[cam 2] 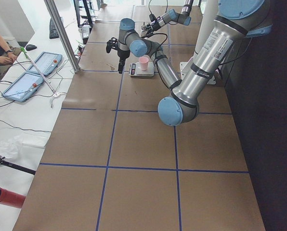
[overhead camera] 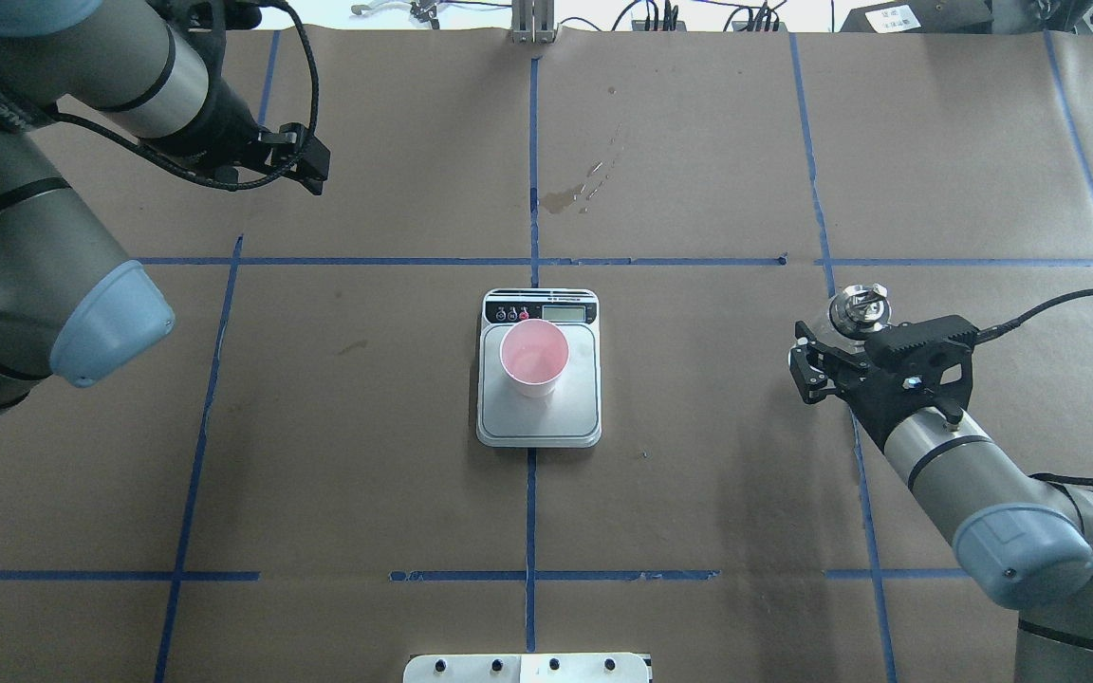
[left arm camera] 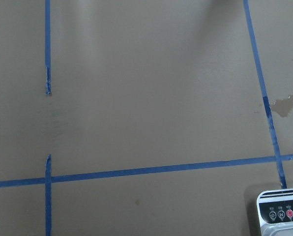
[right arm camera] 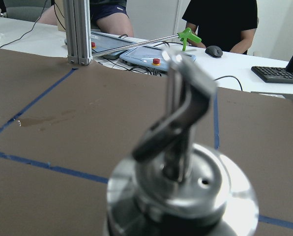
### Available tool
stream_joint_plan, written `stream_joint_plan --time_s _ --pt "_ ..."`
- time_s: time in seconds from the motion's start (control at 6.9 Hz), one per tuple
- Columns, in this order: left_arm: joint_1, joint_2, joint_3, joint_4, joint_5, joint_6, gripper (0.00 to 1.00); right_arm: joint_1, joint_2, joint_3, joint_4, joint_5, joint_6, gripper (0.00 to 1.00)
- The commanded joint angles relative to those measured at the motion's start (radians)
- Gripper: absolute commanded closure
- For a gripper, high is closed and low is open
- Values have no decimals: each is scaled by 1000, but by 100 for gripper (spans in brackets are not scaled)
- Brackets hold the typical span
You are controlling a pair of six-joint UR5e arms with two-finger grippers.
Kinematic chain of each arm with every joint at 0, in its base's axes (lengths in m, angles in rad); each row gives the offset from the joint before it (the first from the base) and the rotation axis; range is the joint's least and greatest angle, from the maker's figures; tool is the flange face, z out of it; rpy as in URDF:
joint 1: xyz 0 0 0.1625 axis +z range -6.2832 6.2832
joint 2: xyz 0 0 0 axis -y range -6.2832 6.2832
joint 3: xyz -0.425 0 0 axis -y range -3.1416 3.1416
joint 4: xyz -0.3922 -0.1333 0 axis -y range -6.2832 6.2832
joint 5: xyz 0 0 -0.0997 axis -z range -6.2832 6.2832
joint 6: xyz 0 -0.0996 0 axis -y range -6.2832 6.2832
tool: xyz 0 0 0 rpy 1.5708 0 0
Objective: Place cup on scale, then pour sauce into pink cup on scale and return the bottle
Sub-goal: 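Lift the bottle with the right gripper and carry it toward the cup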
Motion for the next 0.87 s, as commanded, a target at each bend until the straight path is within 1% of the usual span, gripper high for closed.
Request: stream_joint_plan --time_s 0.0,0.14,0.29,0.43,0.58,0.72 --pt "-3 7 1 -1 3 10 9 4 182 71 -402 -52 1 100" --pt "-3 12 4 -3 2 15 9 -5 207 64 -429 -54 -9 100" --pt "-9 25 1 -6 2 47 9 -2 295 58 -466 -43 -131 100" --pt "-14 39 2 -6 -6 132 9 -8 346 56 -607 -42 -159 100" --pt "-44 65 4 -7 -9 189 9 -16 398 51 -724 -37 -184 100" --pt "-54 70 9 -7 -11 210 9 -43 473 44 -825 -40 -351 100"
